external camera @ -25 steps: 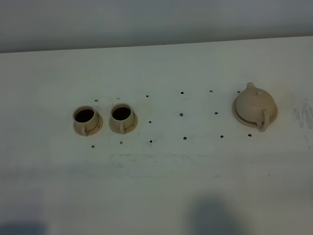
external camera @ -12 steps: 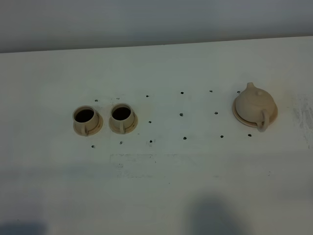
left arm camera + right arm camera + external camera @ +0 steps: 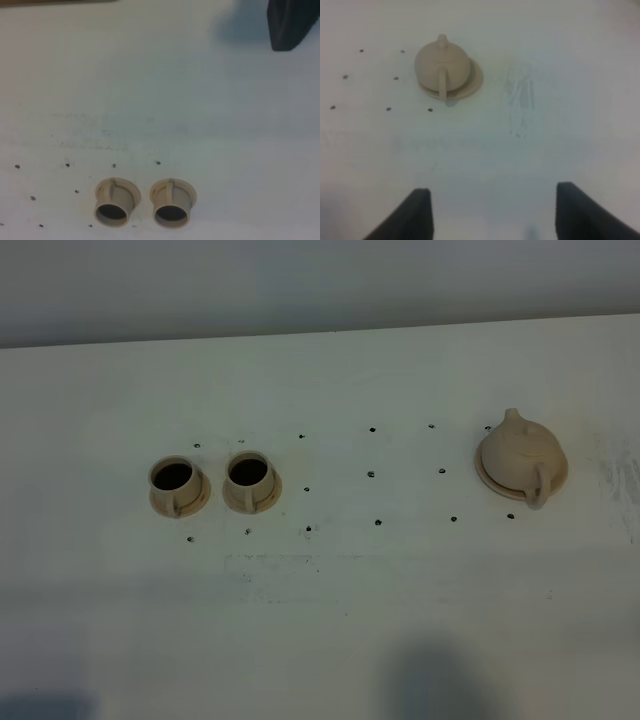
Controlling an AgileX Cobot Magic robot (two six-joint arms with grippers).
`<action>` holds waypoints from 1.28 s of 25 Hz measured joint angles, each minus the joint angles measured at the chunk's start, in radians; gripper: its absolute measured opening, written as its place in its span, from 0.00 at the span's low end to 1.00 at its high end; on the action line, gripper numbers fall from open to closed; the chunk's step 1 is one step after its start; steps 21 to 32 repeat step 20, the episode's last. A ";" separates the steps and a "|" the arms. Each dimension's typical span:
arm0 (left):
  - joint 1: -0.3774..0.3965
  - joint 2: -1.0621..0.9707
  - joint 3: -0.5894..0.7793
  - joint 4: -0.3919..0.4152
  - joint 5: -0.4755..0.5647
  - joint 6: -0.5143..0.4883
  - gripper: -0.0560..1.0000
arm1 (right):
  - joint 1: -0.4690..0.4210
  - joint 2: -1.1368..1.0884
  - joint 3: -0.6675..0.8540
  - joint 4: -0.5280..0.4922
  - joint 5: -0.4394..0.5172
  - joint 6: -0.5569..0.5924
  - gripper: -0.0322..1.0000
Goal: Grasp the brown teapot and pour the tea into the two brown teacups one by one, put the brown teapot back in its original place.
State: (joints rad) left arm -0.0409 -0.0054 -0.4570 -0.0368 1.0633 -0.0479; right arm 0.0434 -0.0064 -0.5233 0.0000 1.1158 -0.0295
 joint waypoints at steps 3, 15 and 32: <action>0.000 0.000 0.000 0.000 0.000 0.000 0.37 | 0.000 0.000 0.000 0.000 0.000 0.000 0.53; 0.000 0.000 0.000 0.000 0.000 0.000 0.37 | 0.000 0.000 0.000 0.000 0.000 0.000 0.53; 0.000 0.000 0.000 0.000 0.000 0.000 0.37 | 0.000 0.000 0.000 0.000 0.000 0.000 0.53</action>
